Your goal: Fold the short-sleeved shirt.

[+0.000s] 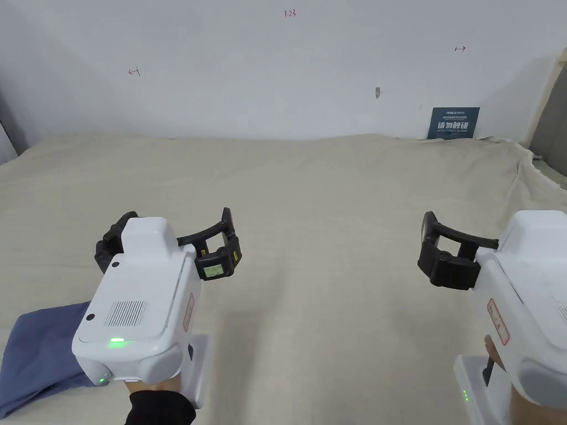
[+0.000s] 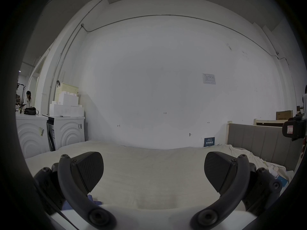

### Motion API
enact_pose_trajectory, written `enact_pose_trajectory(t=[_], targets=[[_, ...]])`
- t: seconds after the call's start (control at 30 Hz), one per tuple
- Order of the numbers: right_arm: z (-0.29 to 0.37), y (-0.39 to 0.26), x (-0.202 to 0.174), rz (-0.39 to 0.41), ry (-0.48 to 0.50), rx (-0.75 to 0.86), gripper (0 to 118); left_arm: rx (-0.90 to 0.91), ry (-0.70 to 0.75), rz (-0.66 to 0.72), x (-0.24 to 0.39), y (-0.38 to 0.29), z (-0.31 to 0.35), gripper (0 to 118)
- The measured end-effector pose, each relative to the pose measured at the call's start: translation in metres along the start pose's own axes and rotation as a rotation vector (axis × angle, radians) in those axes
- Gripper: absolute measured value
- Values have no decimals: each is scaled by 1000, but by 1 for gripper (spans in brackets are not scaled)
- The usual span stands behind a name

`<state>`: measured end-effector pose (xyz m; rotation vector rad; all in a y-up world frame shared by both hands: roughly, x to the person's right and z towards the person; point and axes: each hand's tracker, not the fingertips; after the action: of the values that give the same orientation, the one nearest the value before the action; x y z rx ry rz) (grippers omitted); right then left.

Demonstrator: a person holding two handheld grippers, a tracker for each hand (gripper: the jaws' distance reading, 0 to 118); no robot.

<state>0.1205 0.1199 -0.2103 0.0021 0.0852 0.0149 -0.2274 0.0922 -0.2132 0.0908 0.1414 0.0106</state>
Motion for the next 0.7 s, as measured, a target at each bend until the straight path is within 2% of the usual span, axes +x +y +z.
enact_pose_trajectory(t=[0.7], targets=[[2,4,-2,0,2,7,118,-3,1,-3,-1,1,1,118]])
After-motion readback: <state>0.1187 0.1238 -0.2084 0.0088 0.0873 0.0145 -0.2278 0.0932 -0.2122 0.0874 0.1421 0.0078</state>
